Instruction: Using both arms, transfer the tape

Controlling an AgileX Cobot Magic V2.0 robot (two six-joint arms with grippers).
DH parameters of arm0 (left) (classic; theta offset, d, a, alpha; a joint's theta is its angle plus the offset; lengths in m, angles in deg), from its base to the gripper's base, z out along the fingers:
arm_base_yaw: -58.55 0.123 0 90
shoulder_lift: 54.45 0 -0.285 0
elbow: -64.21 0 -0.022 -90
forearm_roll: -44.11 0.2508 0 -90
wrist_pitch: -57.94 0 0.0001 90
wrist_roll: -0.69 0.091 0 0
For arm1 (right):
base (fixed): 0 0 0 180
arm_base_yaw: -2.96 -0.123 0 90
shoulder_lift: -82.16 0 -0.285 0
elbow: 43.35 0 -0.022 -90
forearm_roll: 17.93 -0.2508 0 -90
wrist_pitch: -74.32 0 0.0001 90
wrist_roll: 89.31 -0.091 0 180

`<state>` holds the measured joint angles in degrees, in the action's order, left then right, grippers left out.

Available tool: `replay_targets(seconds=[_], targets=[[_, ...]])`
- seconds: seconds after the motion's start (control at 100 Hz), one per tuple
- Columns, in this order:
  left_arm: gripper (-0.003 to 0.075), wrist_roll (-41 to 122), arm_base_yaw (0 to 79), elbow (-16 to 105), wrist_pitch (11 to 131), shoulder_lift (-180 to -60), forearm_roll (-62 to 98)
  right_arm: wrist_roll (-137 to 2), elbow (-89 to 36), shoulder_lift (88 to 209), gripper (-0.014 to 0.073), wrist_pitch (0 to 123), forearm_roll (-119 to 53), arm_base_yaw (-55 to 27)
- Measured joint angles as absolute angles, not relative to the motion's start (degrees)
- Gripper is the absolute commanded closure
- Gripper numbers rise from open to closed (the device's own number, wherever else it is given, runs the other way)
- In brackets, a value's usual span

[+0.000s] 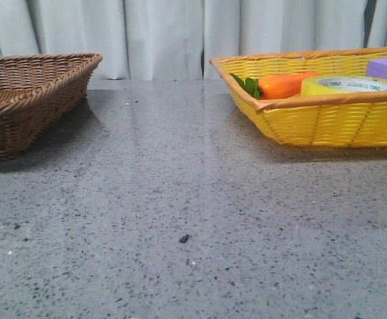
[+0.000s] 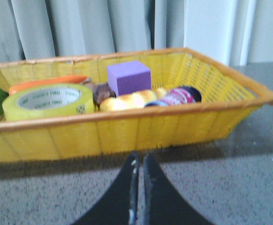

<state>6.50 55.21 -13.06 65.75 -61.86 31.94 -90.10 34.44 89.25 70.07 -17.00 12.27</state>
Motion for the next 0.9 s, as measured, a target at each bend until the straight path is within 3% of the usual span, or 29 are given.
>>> replay_targets(seconds=[0.43, 0.62, 0.9], targets=[[0.0741, 6.5, 55.21, -12.55, 65.32, -62.1, 26.11, -90.1, 31.16, 89.92, 0.0667, 65.82, -22.5, 12.27], [0.0741, 6.5, 55.21, -6.48, 65.32, -68.91, 26.59, -90.1, 20.67, 97.74, 0.0668, 55.4, -22.59, 12.27], [0.0741, 6.5, 55.21, 3.42, 65.32, -80.18, 27.57, -90.1, 14.43, 106.01, 0.0668, 56.47, -24.64, 12.27]])
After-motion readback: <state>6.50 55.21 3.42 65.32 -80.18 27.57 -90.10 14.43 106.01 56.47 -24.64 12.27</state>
